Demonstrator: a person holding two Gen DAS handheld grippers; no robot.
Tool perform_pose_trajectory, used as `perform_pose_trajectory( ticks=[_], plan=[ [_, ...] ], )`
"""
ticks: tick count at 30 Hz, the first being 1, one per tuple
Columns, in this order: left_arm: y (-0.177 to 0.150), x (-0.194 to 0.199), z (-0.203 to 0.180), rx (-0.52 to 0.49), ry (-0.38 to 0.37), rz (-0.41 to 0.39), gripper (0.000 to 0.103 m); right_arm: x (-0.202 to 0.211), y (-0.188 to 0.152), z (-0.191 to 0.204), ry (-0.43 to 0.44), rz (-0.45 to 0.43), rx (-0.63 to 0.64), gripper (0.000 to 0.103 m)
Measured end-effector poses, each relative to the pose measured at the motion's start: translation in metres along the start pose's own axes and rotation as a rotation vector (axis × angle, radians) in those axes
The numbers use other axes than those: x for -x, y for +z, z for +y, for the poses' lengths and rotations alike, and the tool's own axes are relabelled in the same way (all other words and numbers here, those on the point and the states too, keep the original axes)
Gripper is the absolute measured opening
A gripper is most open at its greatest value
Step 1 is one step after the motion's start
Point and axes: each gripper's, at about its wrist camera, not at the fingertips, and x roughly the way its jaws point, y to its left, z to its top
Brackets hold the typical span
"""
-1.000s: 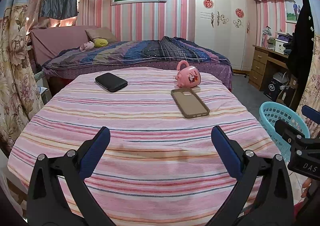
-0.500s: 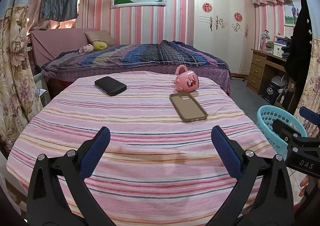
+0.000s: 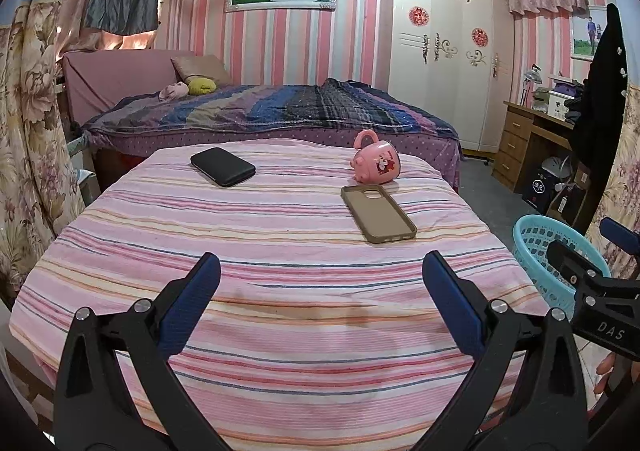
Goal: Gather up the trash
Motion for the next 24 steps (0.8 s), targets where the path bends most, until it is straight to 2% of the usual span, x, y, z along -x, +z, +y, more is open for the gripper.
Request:
perform_pose_trajectory(
  ticks=[24],
  plan=[
    [0.0009,0.0007,0.0009,-0.007,0.005,-0.006,0.098,-0.0001,0.0004,-0.0018,-0.012,-0.001,-0.006,0.098]
  ],
)
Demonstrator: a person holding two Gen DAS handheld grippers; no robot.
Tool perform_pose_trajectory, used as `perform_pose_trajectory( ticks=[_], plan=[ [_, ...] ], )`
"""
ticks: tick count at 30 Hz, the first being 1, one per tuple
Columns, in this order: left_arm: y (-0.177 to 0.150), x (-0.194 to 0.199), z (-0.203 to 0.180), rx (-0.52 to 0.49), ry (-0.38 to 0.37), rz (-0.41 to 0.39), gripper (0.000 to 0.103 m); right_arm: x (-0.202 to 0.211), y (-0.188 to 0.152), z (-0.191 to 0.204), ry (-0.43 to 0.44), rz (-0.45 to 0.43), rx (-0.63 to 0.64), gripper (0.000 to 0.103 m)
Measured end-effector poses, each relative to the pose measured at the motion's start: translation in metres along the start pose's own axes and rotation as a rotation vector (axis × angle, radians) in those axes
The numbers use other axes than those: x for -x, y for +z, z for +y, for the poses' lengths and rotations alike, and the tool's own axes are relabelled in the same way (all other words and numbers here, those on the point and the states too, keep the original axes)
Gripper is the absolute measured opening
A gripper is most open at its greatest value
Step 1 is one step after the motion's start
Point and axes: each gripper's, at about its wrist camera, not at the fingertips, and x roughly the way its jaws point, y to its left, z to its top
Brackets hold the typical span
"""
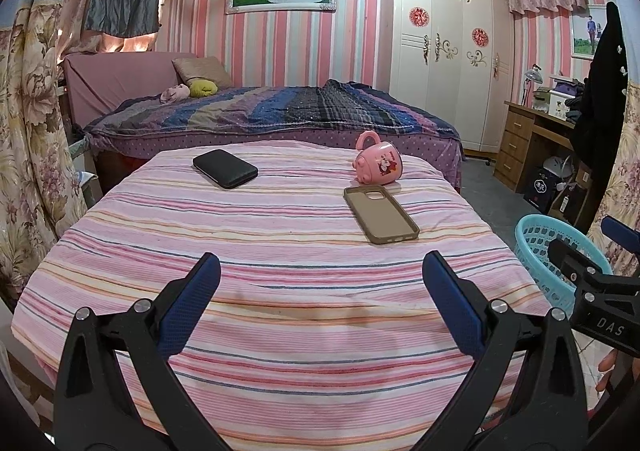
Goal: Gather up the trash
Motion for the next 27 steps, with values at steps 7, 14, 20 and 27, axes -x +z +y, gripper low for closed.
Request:
perform_pose_trajectory(
  ticks=[7,14,20,27],
  plan=[
    [0.0003,-0.0003,-0.0002,-0.010,0.005,-0.004,0.098,-0.0015,-0.0013,-0.0010,-0.002,0.001,-0.002,0.098],
    [-0.0002,-0.0004,-0.0012,-0.010,0.001,-0.002,0.098,-0.0012,-0.0012,-0.0004,-0.002,0.002,-0.002,0.098],
    [-0.0001,-0.0005,-0.0008,-0.010,0.001,-0.003,0.098,-0.0016,-0.0014,-0.0013,-0.002,0.002,-0.001,0.098],
    [0.0003,-0.0010,-0.0006,-0.002,0.000,0.006,0.098,-0.0012,-0.0015,-0.0007,-0.003,0.002,-0.002,0.098]
  ],
)
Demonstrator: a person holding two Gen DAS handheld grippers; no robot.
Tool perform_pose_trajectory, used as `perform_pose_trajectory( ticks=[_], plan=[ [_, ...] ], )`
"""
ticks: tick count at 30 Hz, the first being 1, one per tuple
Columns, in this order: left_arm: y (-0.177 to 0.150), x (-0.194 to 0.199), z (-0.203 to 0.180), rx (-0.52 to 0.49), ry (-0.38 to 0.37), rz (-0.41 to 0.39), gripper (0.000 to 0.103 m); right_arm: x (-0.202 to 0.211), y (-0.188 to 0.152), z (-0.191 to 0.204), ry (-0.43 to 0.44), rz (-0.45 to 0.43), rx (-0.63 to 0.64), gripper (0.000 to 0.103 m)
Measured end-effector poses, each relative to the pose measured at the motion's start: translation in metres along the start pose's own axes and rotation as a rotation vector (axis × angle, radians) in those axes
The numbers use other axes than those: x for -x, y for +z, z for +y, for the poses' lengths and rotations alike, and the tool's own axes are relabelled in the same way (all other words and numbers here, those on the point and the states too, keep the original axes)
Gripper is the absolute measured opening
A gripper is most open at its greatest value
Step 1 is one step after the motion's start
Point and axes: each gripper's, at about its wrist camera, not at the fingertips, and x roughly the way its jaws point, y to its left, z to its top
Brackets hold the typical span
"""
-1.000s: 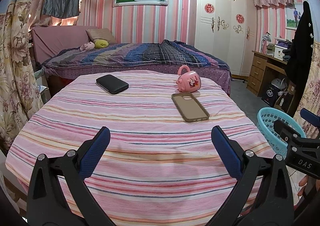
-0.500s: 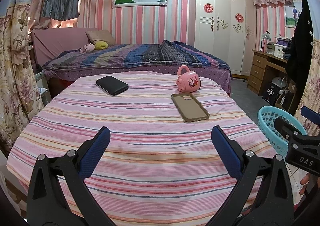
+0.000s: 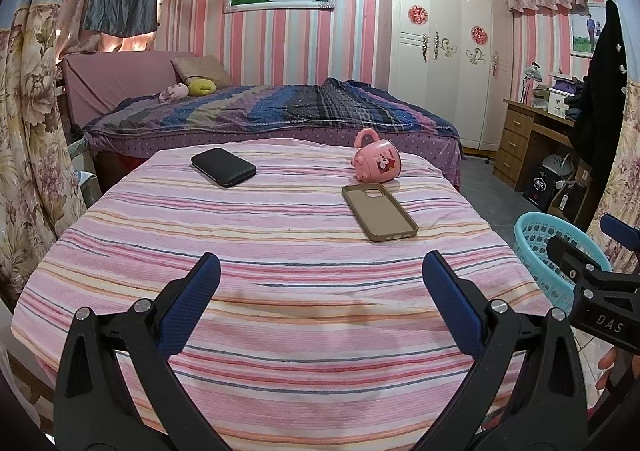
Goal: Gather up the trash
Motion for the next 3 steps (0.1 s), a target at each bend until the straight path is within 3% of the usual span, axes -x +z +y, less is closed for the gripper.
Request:
perform_pose_trajectory(
  ticks=[3],
  plan=[
    [-0.0007,0.0012,-0.0006,0.001,-0.002,-0.002,0.098,0.0001,0.0001,0.0000,0.000,0.001,0.001,0.098]
  ],
)
